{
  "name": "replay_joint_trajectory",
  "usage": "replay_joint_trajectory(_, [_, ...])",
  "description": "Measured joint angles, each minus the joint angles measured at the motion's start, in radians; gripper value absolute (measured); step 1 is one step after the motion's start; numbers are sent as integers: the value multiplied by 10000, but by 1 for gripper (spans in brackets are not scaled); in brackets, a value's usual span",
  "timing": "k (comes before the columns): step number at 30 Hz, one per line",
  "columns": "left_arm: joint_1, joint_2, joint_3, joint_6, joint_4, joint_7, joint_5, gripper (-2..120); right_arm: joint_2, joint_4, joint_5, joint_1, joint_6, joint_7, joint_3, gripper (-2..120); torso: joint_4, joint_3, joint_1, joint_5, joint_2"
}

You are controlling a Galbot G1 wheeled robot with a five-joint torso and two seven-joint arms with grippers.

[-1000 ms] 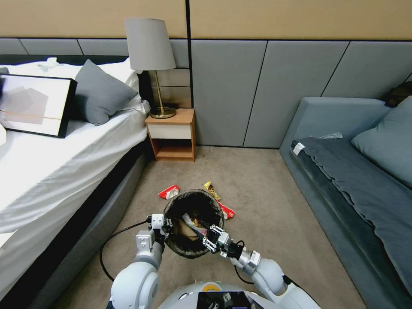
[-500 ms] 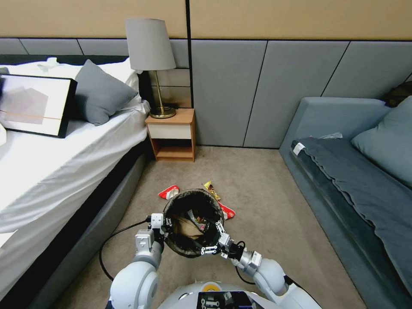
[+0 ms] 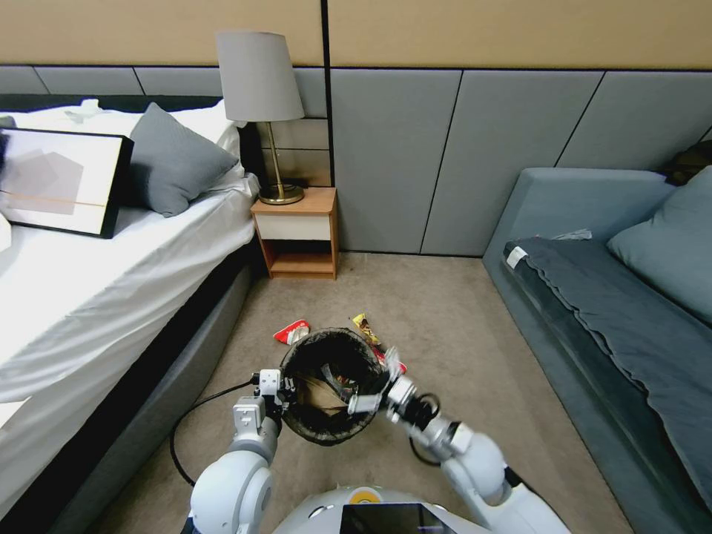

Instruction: Pick up the trash bin, then pick up the garbage from the floor and place it into the trash bin.

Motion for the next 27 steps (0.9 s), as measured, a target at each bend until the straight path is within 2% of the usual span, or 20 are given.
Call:
replay_joint_trajectory(2, [24,8,-163,-47,-5,31,-124,0,509,170,-630,-892,-67,663,355,100,-3,0,0,4,-1])
replay_joint_trajectory(11, [-95,9,-381,-74,-27,24,-382,0,1349,37,-865,-2155,404,734,1517,100,0,-1,0,4,0])
replay_joint_trajectory(22, [-107,55,-421,-90,-54,7,-481,0,1545,-358,-783,-2296,679,595,1545,100,0,-1,0,4,0])
replay_joint_trajectory(27, [-130,67,-406,-110,-66,-25,-488,0,1245,-574,-354,-1752,289,538,1697,100,-2,0,0,4,-1])
